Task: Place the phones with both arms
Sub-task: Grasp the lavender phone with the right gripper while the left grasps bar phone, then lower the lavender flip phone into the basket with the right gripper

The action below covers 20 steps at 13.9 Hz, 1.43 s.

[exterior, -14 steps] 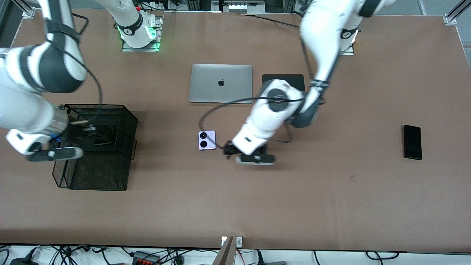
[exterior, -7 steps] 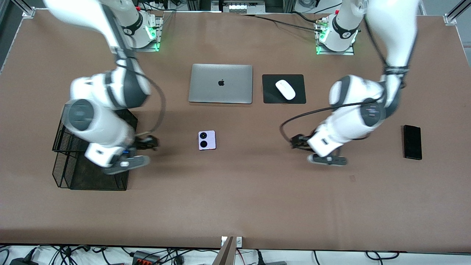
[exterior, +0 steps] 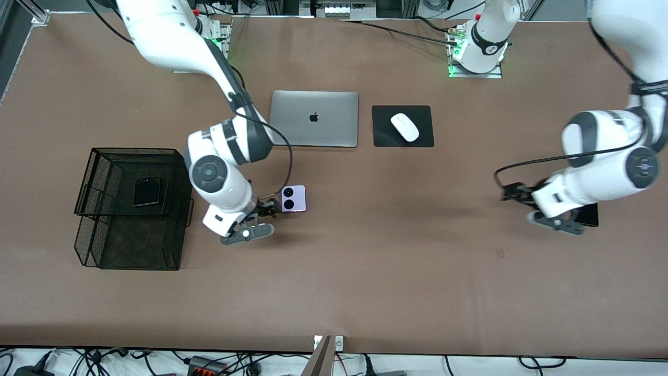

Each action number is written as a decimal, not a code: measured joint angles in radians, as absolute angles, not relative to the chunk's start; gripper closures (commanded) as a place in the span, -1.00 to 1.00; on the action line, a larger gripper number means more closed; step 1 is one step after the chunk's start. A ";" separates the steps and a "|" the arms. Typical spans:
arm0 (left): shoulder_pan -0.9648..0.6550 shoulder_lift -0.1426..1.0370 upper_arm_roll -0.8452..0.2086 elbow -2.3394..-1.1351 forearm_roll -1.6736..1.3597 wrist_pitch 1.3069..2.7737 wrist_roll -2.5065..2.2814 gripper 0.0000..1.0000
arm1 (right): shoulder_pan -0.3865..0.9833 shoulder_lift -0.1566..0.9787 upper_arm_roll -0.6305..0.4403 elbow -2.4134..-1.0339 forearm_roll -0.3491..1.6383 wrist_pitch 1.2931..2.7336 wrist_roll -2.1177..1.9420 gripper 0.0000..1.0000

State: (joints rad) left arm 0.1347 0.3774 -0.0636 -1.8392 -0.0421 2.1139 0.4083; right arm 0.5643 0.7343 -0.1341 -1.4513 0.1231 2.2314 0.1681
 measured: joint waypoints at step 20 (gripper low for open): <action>0.471 0.554 -0.006 -1.892 -0.006 2.448 0.786 -1.00 | 0.689 0.845 -0.132 -1.467 0.124 2.288 0.388 -1.00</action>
State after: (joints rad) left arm 0.4712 0.5536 -0.0058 -1.8917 -0.0061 2.4477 0.7863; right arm 0.6890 0.8455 -0.1323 -1.4673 0.1238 2.2878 0.3877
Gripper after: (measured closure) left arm 0.000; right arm 0.000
